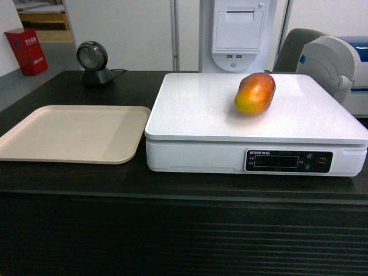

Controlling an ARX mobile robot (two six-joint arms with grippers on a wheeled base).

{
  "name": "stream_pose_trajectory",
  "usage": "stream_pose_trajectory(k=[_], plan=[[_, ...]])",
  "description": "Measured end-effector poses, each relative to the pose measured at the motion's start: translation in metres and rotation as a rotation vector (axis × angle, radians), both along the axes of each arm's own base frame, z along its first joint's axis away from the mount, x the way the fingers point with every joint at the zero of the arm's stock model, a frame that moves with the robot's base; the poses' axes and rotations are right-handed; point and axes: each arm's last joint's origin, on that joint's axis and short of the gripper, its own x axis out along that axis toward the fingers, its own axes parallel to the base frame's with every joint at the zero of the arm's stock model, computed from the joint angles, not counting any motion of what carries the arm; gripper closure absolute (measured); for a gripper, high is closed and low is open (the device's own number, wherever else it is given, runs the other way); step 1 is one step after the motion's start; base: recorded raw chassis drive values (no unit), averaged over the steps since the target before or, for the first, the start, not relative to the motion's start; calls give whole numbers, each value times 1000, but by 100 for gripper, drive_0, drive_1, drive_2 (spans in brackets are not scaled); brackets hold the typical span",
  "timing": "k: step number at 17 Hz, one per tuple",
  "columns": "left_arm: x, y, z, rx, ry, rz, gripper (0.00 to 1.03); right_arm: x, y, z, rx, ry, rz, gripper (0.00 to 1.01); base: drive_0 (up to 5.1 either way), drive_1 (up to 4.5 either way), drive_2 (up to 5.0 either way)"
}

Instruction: Place dark red mango on scale at checkout

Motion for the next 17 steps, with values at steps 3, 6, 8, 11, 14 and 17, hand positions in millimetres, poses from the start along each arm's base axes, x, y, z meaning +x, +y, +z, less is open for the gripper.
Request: stream_pose_trajectory(k=[3, 6, 8, 11, 14, 17], plan=[[0, 0, 0, 0, 0, 0, 6, 0, 0, 0, 0, 0, 0, 3, 0, 0, 0], [0, 0, 0, 0, 0, 0, 5, 0, 0, 0, 0, 0, 0, 3, 0, 0, 0], [0, 0, 0, 0, 0, 0, 5, 0, 0, 0, 0, 0, 0, 3, 0, 0, 0], [0, 0, 0, 0, 0, 0, 5, 0, 0, 0, 0, 0, 0, 3, 0, 0, 0], [0, 0, 0, 0, 0, 0, 5, 0, 0, 0, 0, 0, 0, 3, 0, 0, 0], [0, 0, 0, 0, 0, 0, 5, 0, 0, 0, 0, 0, 0, 3, 0, 0, 0]])
